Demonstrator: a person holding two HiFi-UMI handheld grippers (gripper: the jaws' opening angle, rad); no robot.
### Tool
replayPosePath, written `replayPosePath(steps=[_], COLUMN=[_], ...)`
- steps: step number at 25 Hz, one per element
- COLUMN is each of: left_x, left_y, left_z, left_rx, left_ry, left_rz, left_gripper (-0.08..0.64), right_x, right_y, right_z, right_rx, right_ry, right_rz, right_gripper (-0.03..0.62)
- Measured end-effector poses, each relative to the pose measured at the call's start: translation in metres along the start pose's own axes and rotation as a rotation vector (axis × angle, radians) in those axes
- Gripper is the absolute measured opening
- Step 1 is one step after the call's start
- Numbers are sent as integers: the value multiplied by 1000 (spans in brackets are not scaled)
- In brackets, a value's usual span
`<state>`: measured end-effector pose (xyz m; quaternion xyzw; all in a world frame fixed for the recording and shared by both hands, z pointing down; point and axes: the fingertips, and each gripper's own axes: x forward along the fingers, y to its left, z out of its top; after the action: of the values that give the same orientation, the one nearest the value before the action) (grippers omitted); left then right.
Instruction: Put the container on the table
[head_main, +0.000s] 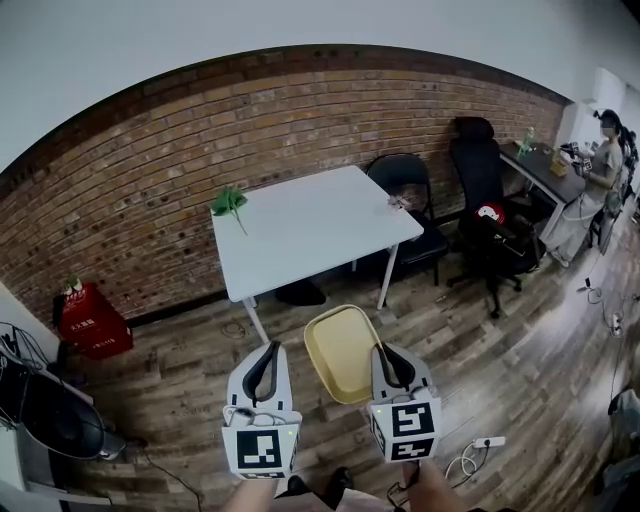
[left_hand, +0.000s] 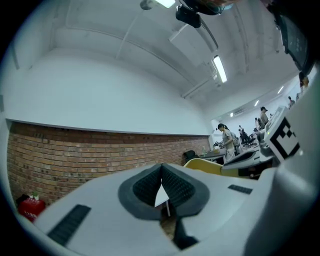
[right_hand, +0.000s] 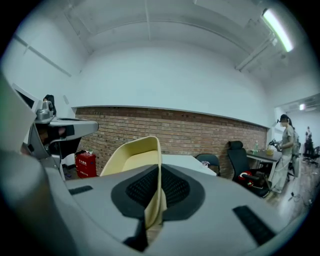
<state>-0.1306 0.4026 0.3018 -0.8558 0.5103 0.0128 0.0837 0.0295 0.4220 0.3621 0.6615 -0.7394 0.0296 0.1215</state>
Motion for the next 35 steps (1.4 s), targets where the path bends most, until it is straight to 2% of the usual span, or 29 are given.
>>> replayPosePath(steps=[11,16,22,29,35], left_x=[29,68,140,224,278], left_y=[2,16,51,110,141], left_z=[-24,-39,-58,-60,-54], left_rx=[-16,-22,0,-4,18], left_ry=[39,43,32,26,3], left_rz=[50,45,32,19,-2], left_gripper=[11,10,11,11,11], right_x=[39,82,159,252,302], right_y=[-27,-36,-49,-56,-68], right_z=[-10,-12,-8,27,64], right_rx=[10,7,27,36,16], right_ry=[26,39,52,45,-1], right_rz=[38,37,27,4,-28], right_gripper=[15,14,14,14,14])
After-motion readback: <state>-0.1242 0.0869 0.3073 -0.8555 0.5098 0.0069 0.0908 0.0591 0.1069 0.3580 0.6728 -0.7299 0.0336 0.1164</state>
